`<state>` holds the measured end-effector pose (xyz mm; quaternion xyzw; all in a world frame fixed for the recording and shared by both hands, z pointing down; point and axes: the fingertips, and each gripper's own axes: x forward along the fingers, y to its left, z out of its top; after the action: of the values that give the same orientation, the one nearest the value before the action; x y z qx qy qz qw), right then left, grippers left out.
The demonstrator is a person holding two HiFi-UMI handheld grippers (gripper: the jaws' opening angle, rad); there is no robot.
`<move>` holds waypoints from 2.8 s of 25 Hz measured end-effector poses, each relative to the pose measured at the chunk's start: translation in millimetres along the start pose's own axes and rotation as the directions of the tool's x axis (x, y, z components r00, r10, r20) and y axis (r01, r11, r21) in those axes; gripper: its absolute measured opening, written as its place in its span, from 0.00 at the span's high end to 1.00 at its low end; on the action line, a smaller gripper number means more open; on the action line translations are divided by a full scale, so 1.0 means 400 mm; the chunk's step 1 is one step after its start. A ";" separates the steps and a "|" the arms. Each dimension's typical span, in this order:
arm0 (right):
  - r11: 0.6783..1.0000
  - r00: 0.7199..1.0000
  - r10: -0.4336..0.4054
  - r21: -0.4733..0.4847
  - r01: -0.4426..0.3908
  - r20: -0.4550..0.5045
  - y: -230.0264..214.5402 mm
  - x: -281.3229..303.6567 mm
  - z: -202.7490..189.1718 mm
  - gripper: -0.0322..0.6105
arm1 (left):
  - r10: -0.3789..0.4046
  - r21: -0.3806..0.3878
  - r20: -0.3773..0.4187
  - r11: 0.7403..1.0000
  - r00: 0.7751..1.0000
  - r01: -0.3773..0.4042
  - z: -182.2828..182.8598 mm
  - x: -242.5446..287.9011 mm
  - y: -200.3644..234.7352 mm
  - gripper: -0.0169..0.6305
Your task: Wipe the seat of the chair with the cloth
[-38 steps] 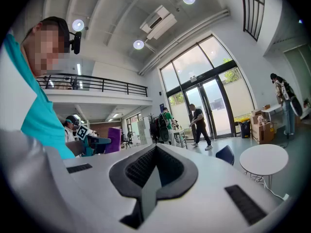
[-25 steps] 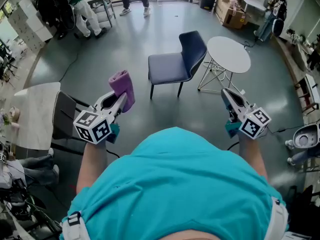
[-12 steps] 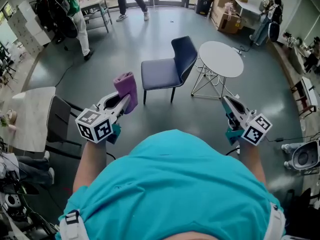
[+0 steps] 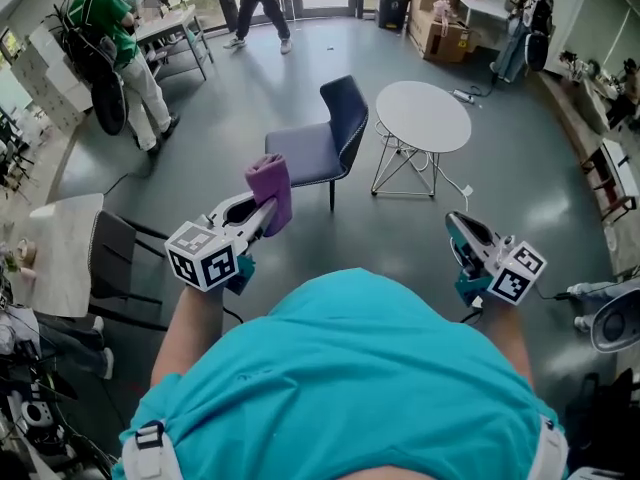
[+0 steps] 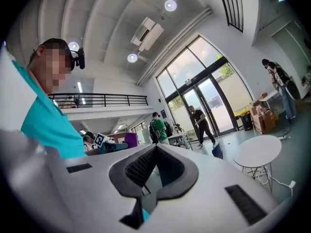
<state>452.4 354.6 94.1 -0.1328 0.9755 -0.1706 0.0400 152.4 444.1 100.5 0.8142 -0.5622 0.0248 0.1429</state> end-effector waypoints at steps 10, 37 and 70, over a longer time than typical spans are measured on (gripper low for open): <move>0.997 0.999 0.021 0.069 -0.019 -0.037 -0.102 0.061 -0.050 0.95 | -0.017 -0.034 -0.039 0.999 0.999 0.016 -0.030 0.096 0.053 0.87; 0.998 0.984 -0.027 0.051 0.037 -0.176 -0.307 1.068 -0.022 0.95 | -0.024 -0.262 -0.138 0.965 0.990 -0.013 -0.016 0.234 1.095 0.87; 0.992 0.977 -0.111 0.037 0.119 -0.180 -0.879 1.449 -0.221 0.95 | -0.086 -0.502 -0.632 0.802 0.770 -0.323 -0.487 0.854 1.692 0.87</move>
<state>-29.6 -93.7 278.8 -0.1724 0.9615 -0.2069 -0.0540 -323.4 -36.8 494.4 0.6343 -0.5143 0.1294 0.5625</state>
